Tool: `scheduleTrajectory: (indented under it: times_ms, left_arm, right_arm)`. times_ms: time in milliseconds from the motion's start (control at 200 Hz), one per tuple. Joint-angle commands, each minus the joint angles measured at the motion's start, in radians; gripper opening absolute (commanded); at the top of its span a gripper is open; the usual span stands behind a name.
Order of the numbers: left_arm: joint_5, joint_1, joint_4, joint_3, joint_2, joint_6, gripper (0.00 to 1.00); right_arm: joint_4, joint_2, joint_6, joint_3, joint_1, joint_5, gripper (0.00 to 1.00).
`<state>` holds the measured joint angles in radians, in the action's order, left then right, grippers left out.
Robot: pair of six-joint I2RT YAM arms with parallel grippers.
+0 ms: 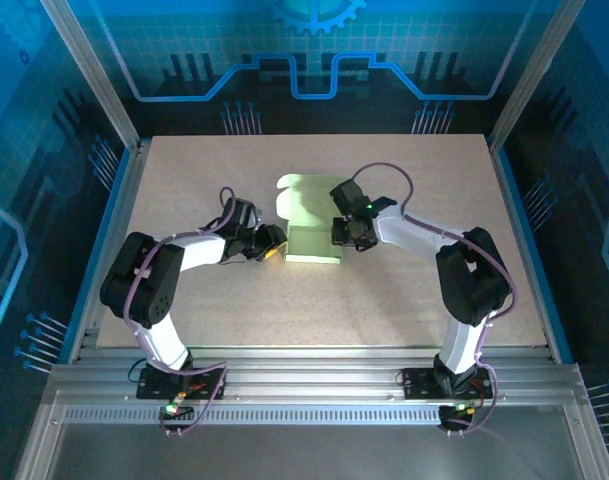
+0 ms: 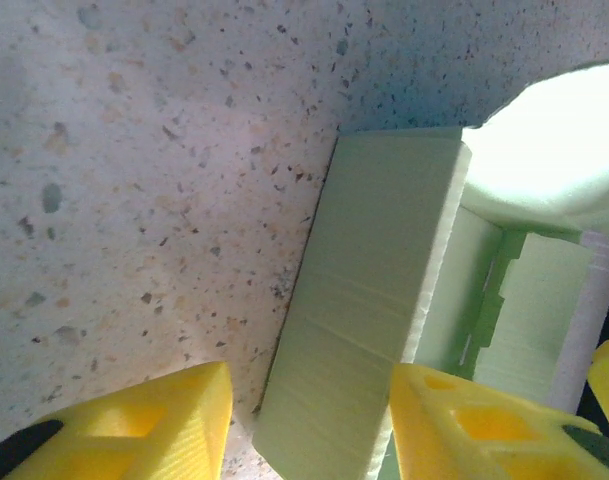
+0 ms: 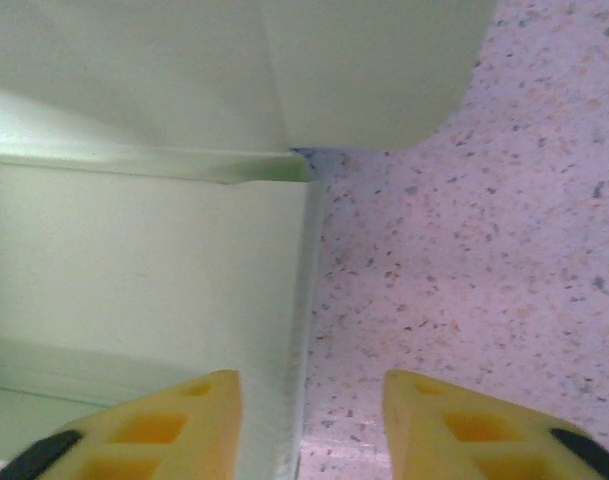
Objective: Fold the paper box
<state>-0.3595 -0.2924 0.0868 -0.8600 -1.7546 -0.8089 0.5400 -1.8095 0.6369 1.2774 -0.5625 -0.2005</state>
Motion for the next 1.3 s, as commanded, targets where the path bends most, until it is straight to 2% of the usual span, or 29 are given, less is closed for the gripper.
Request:
scheduleTrajectory:
  times_ms: [0, 140, 275, 525, 695, 790, 1096, 1296]
  left_arm:
    - [-0.019, -0.001, 0.002, -0.019, -0.028, 0.004, 0.39]
    - [-0.025, -0.001, 0.003, -0.019, -0.033, 0.004, 0.37]
    - [-0.033, -0.005, 0.002, -0.024, -0.042, 0.007, 0.36]
    - [-0.038, -0.009, 0.03, -0.005, -0.067, -0.013, 0.33]
    - [-0.038, -0.01, 0.04, 0.007, -0.061, -0.016, 0.33]
    - [-0.038, -0.01, 0.046, 0.013, -0.055, -0.018, 0.33]
    - [-0.038, -0.009, 0.071, 0.036, -0.034, -0.028, 0.33]
    - [-0.042, -0.008, 0.081, 0.043, -0.027, -0.029, 0.33]
  right_arm:
    - [0.001, -0.045, -0.009, 0.021, 0.001, 0.034, 0.32]
    - [0.024, -0.099, -0.015, 0.061, 0.001, 0.036, 0.22]
    - [0.03, -0.14, -0.023, 0.088, -0.003, 0.037, 0.18]
    - [0.085, -0.202, -0.031, 0.119, -0.02, -0.017, 0.15]
    - [0.166, -0.252, -0.046, 0.15, -0.038, -0.109, 0.13]
    - [0.206, -0.279, -0.053, 0.17, -0.053, -0.161, 0.0]
    - [0.339, -0.393, -0.039, 0.236, -0.116, -0.351, 0.0]
    - [0.398, -0.484, -0.006, 0.262, -0.124, -0.386, 0.0]
